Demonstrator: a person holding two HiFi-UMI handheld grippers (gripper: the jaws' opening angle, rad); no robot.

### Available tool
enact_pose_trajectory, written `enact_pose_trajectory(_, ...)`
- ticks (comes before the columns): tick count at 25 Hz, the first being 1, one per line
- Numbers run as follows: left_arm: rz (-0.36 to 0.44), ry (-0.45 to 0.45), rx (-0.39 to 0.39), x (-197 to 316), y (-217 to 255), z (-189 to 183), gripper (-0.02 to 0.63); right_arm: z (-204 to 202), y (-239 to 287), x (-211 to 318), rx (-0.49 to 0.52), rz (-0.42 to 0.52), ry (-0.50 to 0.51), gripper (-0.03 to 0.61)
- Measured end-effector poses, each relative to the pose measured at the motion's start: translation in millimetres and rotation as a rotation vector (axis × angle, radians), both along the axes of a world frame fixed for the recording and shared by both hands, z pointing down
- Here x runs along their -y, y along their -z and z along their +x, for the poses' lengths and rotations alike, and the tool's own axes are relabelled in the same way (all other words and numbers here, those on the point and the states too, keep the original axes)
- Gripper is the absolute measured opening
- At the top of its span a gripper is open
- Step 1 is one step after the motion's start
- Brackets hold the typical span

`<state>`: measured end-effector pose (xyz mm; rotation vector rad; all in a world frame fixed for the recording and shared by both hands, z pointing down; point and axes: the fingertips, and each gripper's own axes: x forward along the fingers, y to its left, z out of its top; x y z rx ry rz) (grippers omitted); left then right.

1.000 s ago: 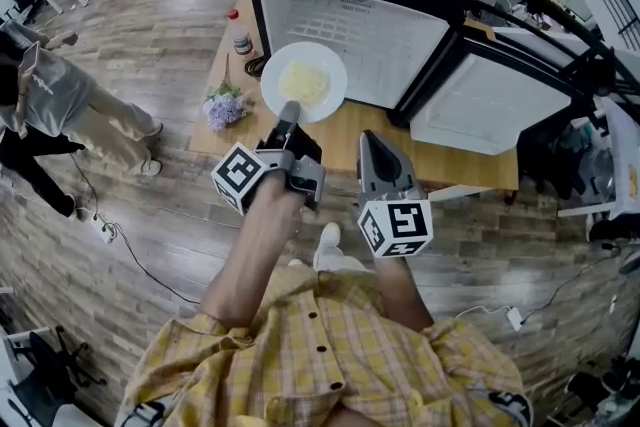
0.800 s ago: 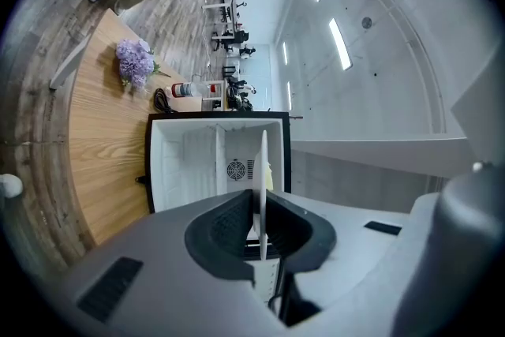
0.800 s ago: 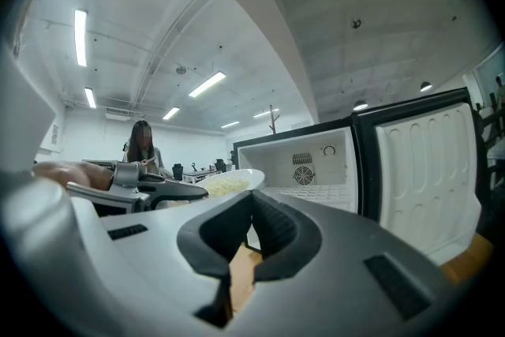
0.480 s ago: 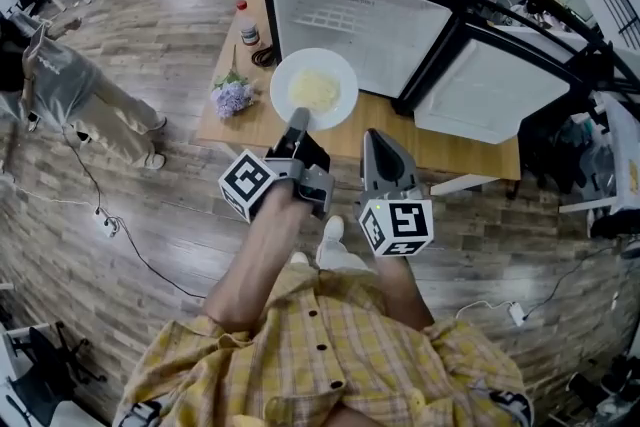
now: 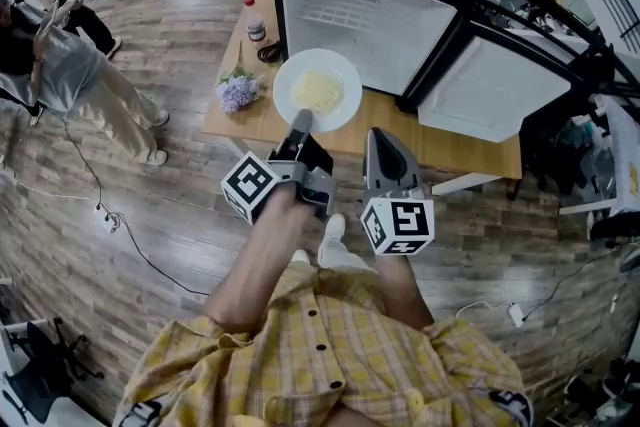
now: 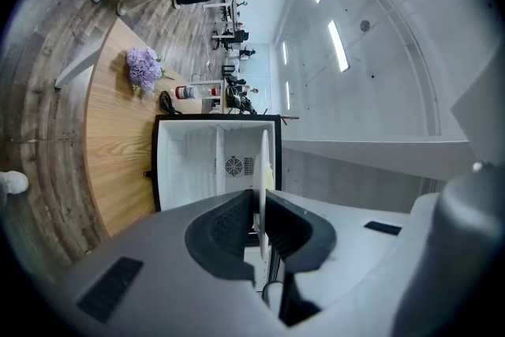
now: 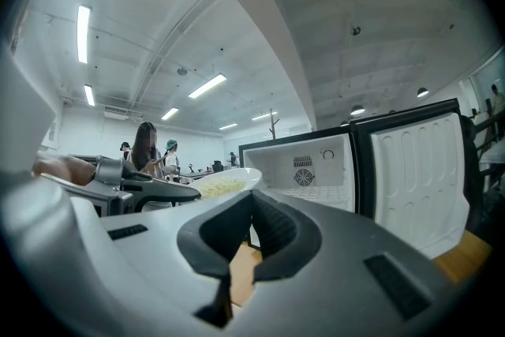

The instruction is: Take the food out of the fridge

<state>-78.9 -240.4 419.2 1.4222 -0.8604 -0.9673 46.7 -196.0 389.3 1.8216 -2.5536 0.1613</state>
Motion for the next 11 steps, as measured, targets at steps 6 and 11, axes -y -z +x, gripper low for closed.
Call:
enact_pose_trajectory(6,-0.005,-0.001,-0.01,-5.0,-0.1,-1.2,0.031,-0.6,1.7,-3.0,-0.003,0.006,-0.005,0.008)
enact_pose_trajectory(11,-0.004,-0.002,-0.023,-6.8,3.4,-0.4,0.031,1.0,2.4,-2.8,-0.006,0.005,-0.009,0.008)
